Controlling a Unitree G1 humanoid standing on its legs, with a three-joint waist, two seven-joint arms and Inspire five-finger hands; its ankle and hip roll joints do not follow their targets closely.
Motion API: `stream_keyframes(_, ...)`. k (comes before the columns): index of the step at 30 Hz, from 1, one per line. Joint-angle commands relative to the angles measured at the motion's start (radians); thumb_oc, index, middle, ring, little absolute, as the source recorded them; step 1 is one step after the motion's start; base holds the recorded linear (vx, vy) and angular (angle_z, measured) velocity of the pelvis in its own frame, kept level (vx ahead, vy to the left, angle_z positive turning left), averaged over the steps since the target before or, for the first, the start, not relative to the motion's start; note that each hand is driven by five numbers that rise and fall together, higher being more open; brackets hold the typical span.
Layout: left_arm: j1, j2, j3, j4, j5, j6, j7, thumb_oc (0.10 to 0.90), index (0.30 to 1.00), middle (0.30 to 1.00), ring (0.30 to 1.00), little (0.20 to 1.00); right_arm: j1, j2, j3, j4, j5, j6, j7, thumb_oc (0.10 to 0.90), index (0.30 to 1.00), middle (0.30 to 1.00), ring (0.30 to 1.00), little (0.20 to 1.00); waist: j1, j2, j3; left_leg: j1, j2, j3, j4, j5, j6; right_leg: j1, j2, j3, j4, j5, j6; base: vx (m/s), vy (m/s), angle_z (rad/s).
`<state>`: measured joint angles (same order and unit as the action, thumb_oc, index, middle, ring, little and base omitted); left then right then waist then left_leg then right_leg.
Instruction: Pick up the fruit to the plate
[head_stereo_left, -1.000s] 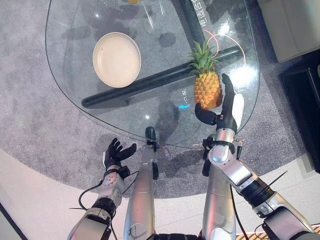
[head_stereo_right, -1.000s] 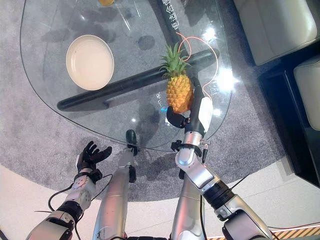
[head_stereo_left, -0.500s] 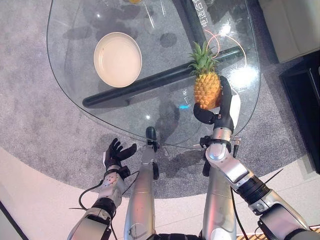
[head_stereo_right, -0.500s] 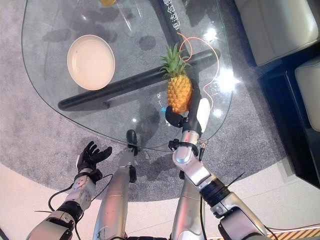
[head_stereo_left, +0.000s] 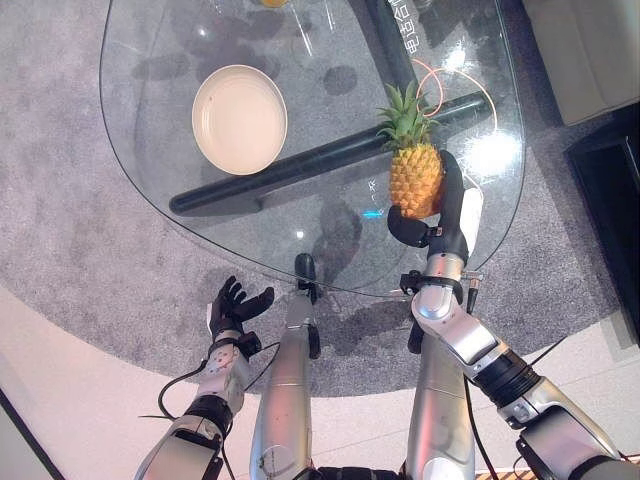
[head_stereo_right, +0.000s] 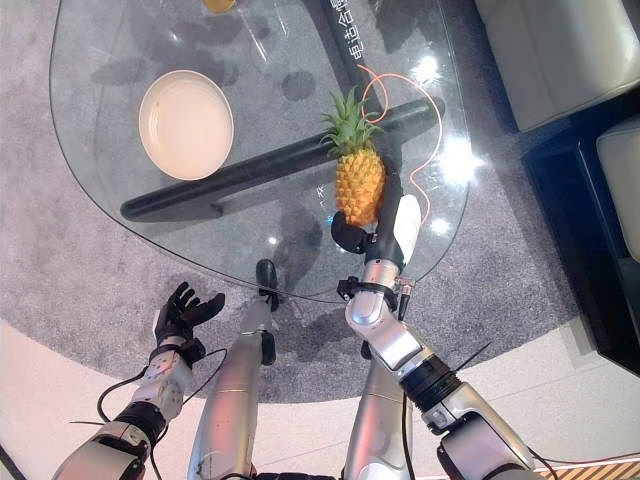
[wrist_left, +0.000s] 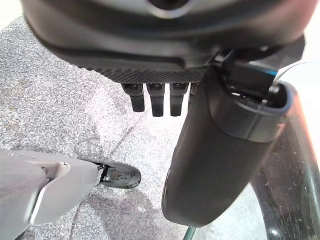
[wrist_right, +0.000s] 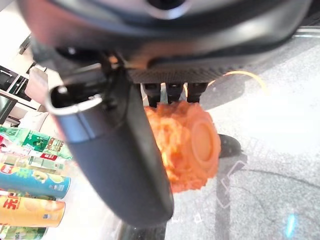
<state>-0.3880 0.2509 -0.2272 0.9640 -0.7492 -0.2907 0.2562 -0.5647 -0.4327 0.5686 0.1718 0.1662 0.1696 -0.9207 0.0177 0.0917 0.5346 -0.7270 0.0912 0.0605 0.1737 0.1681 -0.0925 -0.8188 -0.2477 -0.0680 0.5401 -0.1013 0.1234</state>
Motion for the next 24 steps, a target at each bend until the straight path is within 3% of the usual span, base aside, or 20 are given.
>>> stream_keyframes(1,0.013,0.017,-0.023,0.04,0.009,-0.03,0.018,0.8,0.9,0.9,0.9,0.9,-0.048,0.016,0.02,-0.016,0.009,-0.005,-0.026,0.1,0.3,0.3,0.3,0.2,0.006,0.018,-0.015,-0.013,-0.061,0.005,0.082,-0.088,0.029,0.013,0.028,-0.069,-0.164,0.116,-0.017,0.0,0.0,0.0)
stream_keyframes(10,0.008,0.013,-0.025,0.051,0.007,-0.038,0.004,0.8,0.9,0.9,0.9,0.9,-0.065,0.025,0.021,0.06,0.022,-0.005,-0.035,0.1,0.3,0.3,0.3,0.2,0.013,0.02,-0.015,-0.014,-0.063,0.003,0.085,-0.09,0.03,0.014,0.025,-0.074,-0.163,0.118,-0.016,0.0,0.0,0.0)
stream_keyframes(24,0.001,0.021,0.005,0.009,-0.07,-0.079,0.031,0.8,0.9,0.9,0.9,0.9,-0.084,0.01,0.002,0.039,-0.035,-0.045,-0.028,0.1,0.3,0.3,0.3,0.2,0.012,0.028,-0.015,-0.003,-0.063,0.0,0.079,-0.09,0.028,0.017,0.027,-0.069,-0.161,0.114,-0.016,0.0,0.0,0.0)
